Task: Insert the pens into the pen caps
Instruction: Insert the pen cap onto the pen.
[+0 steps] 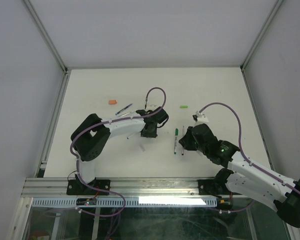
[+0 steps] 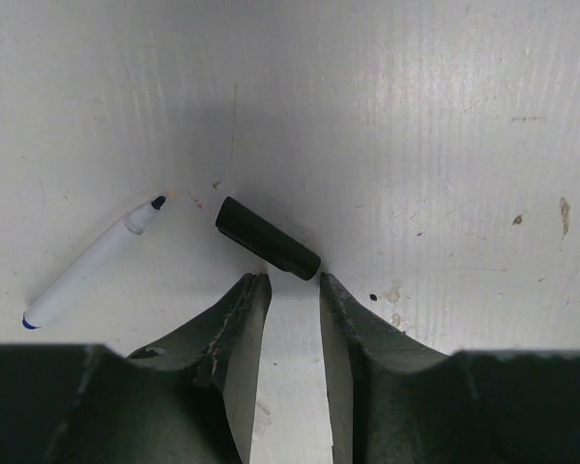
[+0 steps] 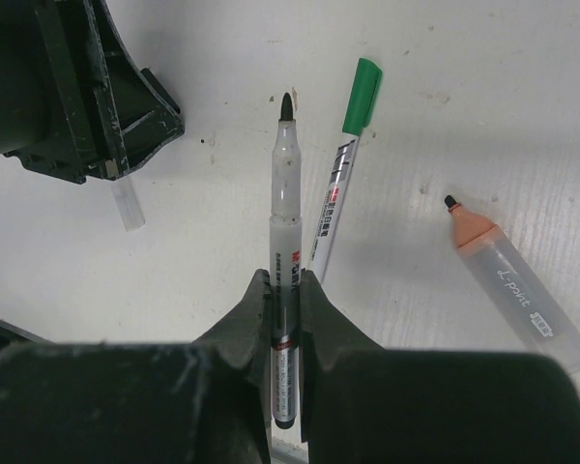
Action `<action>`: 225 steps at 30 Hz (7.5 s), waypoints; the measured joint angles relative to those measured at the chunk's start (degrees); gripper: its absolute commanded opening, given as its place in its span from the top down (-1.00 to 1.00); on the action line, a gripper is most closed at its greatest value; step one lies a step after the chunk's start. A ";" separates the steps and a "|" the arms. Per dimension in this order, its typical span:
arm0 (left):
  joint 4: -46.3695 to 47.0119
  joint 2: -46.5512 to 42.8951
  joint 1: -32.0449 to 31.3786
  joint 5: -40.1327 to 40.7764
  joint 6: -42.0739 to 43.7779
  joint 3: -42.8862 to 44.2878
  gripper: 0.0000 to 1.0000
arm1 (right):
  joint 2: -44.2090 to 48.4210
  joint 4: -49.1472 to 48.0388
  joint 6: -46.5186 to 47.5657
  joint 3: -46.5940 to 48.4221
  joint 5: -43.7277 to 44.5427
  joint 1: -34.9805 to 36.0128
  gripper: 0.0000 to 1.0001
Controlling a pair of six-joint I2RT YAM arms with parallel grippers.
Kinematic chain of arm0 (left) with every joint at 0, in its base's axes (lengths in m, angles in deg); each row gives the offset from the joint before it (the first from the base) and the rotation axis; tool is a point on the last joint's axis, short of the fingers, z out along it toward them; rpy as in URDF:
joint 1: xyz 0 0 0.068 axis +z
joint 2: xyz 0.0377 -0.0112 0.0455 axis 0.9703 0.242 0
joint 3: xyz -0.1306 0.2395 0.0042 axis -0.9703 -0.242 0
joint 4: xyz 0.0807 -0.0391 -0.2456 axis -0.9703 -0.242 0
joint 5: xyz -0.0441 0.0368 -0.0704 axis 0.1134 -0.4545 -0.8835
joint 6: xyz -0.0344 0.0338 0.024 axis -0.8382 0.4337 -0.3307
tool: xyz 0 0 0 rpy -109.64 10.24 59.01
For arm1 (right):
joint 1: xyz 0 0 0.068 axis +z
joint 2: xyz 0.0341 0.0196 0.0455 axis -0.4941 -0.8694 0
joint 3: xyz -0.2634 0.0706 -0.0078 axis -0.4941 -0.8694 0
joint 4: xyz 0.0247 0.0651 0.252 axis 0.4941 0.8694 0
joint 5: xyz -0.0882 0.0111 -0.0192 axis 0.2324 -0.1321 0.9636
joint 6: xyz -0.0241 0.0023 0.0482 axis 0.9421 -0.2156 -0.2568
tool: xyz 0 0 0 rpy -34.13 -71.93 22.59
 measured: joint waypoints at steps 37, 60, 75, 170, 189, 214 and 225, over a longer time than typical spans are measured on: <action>-4.35 0.96 3.17 -0.87 -15.45 2.40 0.11 | 0.28 0.00 0.00 0.00 0.02 -0.04 1.00; -4.61 2.05 3.93 2.19 -11.47 3.19 0.61 | 0.46 0.02 0.00 -0.09 0.04 -0.04 1.00; -0.68 1.68 4.17 3.69 -0.76 1.99 0.33 | 0.44 0.02 0.00 -0.11 0.04 -0.04 1.00; 5.97 -1.60 -0.33 -11.74 20.13 -2.16 0.93 | -4.24 -10.14 -5.03 -3.72 -6.51 -0.28 1.00; 15.89 -7.96 3.56 -18.64 9.18 -9.07 0.79 | -16.81 -38.45 -16.20 -16.20 -16.31 4.72 0.99; 18.97 -10.56 3.54 -18.38 2.38 -11.56 0.74 | -37.48 -60.48 -21.51 -14.64 -22.51 9.40 0.99; 19.23 -10.56 3.54 -18.40 2.38 -11.56 0.74 | -37.55 -59.98 -21.57 -14.14 -21.14 9.40 0.98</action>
